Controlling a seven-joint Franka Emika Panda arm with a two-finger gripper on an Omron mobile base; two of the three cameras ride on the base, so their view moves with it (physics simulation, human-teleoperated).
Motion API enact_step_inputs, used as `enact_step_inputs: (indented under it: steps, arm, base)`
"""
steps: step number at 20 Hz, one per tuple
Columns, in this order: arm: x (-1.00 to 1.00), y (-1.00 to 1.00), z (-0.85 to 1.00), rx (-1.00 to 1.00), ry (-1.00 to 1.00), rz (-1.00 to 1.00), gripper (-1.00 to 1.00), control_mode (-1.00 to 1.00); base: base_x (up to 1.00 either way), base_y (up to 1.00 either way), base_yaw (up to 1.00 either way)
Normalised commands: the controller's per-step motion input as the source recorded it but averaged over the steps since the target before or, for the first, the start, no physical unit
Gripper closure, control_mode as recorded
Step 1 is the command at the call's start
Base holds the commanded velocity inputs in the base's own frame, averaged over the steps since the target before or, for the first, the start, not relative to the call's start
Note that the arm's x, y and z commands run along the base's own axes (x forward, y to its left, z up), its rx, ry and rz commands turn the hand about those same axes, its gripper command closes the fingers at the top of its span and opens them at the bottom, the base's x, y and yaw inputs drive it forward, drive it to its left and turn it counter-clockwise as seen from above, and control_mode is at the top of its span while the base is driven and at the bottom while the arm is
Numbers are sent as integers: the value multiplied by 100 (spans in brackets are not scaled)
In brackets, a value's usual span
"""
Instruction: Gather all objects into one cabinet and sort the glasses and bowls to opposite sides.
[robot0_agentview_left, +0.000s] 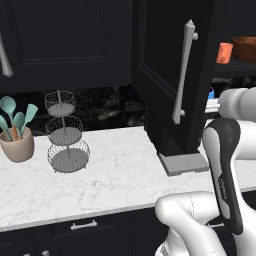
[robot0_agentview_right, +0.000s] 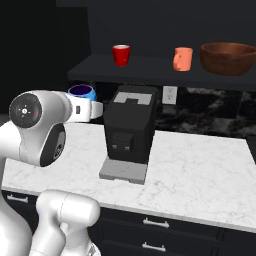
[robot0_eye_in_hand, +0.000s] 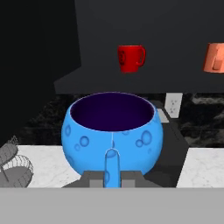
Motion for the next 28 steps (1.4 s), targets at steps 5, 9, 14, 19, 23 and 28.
enact_step_inputs:
  steps: [5, 9, 14, 19, 23, 28]
  arm:
    - [22, -15, 16, -2, 1, 3, 100, -100]
    - [25, -28, 36, 0, 0, 18, 100, -100]
    - [33, -14, 31, 0, 0, 30, 100, -100]
    - [69, 5, 26, 0, 0, 18, 100, -100]
    - [92, 20, 0, -4, 1, 2, 100, -100]
    - [84, 18, -7, -6, 3, 0, 100, -100]
  base:
    - [0, 0, 0]
    - [0, 0, 0]
    - [0, 0, 0]
    - [0, 0, 0]
    - [0, 0, 0]
    - [0, 0, 0]
